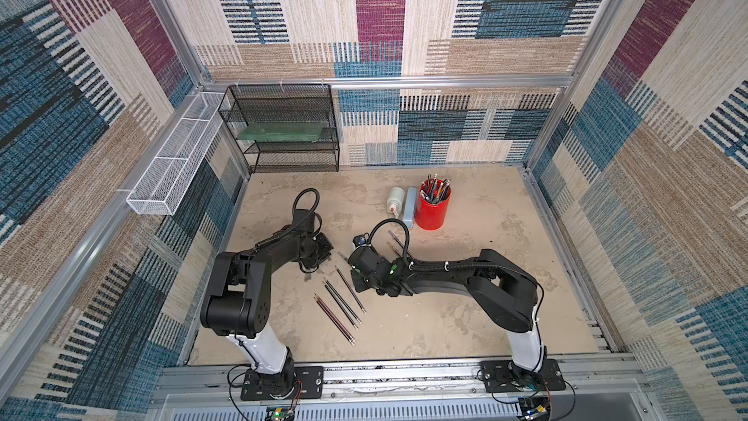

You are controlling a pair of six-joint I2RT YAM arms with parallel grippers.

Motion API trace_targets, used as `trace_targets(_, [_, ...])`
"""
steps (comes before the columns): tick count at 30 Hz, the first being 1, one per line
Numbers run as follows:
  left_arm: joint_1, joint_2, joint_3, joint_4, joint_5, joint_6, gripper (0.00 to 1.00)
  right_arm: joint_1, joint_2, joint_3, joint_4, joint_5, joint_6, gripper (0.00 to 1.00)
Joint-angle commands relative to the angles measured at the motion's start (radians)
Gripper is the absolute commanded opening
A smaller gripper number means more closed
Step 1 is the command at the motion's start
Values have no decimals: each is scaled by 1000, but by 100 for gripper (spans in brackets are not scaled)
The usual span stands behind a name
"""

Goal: Remove the protective cover of the pencils
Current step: Place the protective sleeve at the center of the board.

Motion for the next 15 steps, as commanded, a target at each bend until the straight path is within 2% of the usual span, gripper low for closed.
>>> trace_targets(1, [1, 3, -1, -64, -47, 11, 19, -1, 9, 9, 4, 5, -7, 34])
trace_targets(5, [1, 0, -1, -64, -45, 12, 23, -6, 12, 7, 5, 6, -3, 34])
trace_targets(15, [1, -12, -4, -62, -47, 12, 23, -4, 18, 4, 5, -3, -3, 32])
